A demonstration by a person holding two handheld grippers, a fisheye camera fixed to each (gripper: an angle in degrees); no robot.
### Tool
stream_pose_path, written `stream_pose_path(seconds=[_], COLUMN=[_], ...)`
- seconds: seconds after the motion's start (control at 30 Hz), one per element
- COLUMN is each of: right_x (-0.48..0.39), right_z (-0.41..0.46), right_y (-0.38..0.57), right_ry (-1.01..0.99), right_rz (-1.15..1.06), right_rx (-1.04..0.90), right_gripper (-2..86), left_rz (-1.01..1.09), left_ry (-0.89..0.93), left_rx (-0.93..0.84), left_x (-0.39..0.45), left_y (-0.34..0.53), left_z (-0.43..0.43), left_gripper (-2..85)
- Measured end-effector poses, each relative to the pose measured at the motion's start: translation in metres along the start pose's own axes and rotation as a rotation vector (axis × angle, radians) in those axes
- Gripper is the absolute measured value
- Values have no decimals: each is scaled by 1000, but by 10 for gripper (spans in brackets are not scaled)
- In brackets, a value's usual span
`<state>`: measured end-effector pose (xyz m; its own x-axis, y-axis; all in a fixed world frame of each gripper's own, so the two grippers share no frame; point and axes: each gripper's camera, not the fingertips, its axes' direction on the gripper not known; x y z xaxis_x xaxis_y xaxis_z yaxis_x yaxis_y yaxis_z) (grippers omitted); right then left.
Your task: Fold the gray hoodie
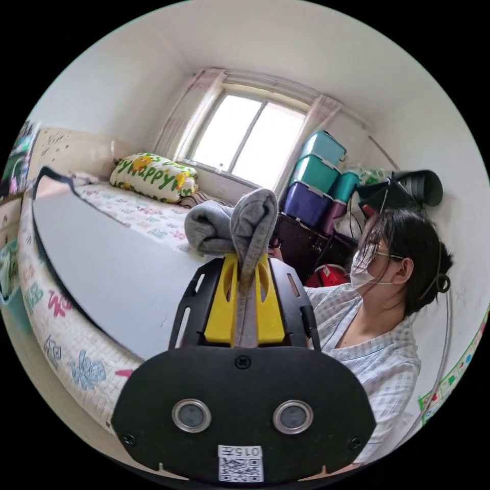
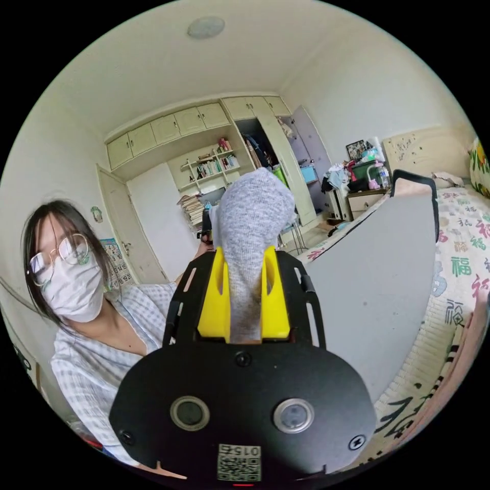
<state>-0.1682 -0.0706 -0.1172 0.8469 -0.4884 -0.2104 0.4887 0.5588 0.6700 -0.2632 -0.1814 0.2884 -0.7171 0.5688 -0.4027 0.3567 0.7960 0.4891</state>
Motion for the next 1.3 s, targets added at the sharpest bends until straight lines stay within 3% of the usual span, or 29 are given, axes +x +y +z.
stream_pose_path(seconds=[0.2, 0.33, 0.47, 0.6, 0.73, 0.87, 0.97, 1.1, 1.17, 1.3], right_x=[-88, -132, -119, -10, 171, 250, 238, 162, 133, 90], right_z=[-139, -221, -275, -312, -321, -338, -370, -426, -448, -489], right_y=[-36, -94, -162, -237, -227, -198, -203, -196, -183, -120], right_ry=[262, 529, 722, 873, 994, 1064, 1005, 997, 973, 1031], right_rz=[-80, -76, -15, 170, 469, 622, 591, 439, 392, 400], right_rx=[85, 82, 9, -139, -223, -133, -28, 166, 176, 176], right_gripper=[95, 95, 96, 103, 111, 111, 102, 32, 17, 6], left_rz=[142, 81, -18, -251, -563, -543, -399, -251, -133, 295], left_ry=[180, 378, 491, 510, 311, 320, 225, -17, -75, -52], left_rx=[8, 57, 83, 82, 14, 7, -32, 96, 167, 175], left_x=[34, 3, -49, -140, -241, -265, -239, -175, -121, 61], left_y=[-66, -118, -159, -170, -120, -92, -101, -97, -90, -57], left_z=[116, 220, 320, 434, 517, 530, 512, 469, 455, 469], left_gripper=[48, 49, 50, 51, 53, 50, 44, 20, 16, 20])
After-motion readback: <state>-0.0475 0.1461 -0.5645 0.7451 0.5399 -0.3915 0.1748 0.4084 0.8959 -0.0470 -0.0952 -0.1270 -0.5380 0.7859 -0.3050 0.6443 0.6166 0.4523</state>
